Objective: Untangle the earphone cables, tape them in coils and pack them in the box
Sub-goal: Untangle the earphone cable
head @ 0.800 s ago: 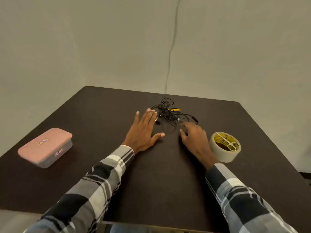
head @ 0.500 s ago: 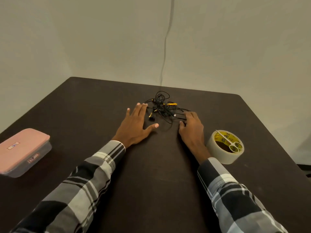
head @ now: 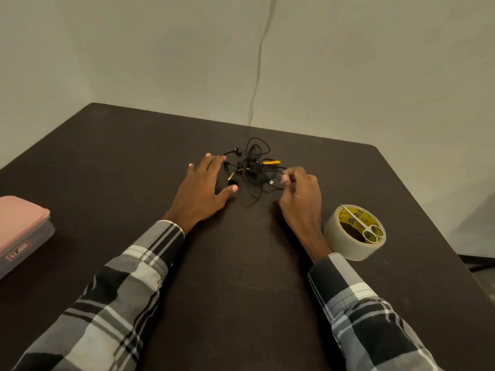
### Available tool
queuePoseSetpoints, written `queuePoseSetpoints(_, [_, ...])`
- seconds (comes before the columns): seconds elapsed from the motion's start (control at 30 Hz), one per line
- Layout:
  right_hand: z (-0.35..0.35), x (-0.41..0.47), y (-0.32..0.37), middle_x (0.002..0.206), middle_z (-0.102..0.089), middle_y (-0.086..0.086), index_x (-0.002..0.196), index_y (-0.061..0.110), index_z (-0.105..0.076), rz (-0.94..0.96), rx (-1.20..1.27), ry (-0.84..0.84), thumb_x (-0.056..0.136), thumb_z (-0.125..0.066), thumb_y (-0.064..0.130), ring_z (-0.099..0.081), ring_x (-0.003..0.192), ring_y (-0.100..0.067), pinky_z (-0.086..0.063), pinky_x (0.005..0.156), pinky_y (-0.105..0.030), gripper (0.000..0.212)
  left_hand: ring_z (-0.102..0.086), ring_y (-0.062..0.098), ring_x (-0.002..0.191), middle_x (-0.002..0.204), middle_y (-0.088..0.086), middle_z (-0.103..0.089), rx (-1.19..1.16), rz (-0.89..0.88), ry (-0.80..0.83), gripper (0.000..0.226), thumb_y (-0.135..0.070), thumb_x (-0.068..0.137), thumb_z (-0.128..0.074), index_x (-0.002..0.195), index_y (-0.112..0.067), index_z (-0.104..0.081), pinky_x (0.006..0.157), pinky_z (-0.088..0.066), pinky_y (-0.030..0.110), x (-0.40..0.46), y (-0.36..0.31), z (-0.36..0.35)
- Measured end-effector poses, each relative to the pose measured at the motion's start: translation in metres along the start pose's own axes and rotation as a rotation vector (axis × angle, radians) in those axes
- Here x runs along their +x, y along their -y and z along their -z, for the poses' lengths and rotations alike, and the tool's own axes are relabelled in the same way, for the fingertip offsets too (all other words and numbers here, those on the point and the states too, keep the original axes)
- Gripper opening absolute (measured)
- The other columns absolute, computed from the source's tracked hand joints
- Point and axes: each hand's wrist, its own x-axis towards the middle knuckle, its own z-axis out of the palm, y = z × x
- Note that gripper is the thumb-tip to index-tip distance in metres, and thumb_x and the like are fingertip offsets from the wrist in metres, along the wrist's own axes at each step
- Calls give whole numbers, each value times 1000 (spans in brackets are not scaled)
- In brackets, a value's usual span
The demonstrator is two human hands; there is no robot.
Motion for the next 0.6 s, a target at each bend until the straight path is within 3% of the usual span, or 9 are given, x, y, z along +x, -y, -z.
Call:
queuePoseSetpoints(0.2, [9, -1, 14, 79, -66, 6, 98, 17, -67, -35, 416, -104, 101, -57, 22, -62, 67, -16, -54, 58, -38, 11, -29, 20, 146, 151, 2, -42, -120, -113, -109, 55, -39, 96, -57, 145, -21, -42, 120, -23, 50, -7, -7, 2])
queuePoseSetpoints(0.3, [18, 13, 30, 65, -65, 9, 92, 13, -70, -98, 530, 24, 99, -62, 17, -56, 53, -8, -49, 49, -33, 11, -45, 16, 136, 142, -1, -53, -240, -185, -205, 45, -37, 96, -58, 138, -22, -51, 113, -37, 47, -12, -17, 2])
queuePoseSetpoints(0.4, [28, 38, 55, 54, -55, 5, 86, 10, -69, -148, 554, 210, 98, -64, 22, -47, 45, -5, -43, 44, -22, 18, -53, 14, 125, 141, -5, -54, -287, -218, -144, 61, -48, 91, -62, 144, -25, -43, 103, -47, 41, -16, -35, 0])
queuePoseSetpoints(0.5, [38, 62, 78, 53, -43, 2, 79, 12, -66, -219, 555, 278, 97, -64, 36, -36, 44, -9, -36, 46, -27, 29, -49, 22, 131, 150, -4, -44, -106, -152, 45, 81, -52, 89, -60, 154, -27, -18, 106, -42, 45, -7, -36, -13])
queuePoseSetpoints(0.6, [53, 80, 93, 49, -36, 9, 87, 9, -67, -273, 609, 260, 97, -65, 37, -31, 44, -7, -32, 46, -23, 29, -42, 23, 138, 152, 1, -43, 49, -84, 72, 71, -42, 95, -53, 154, -22, -19, 116, -26, 44, 12, -27, -21])
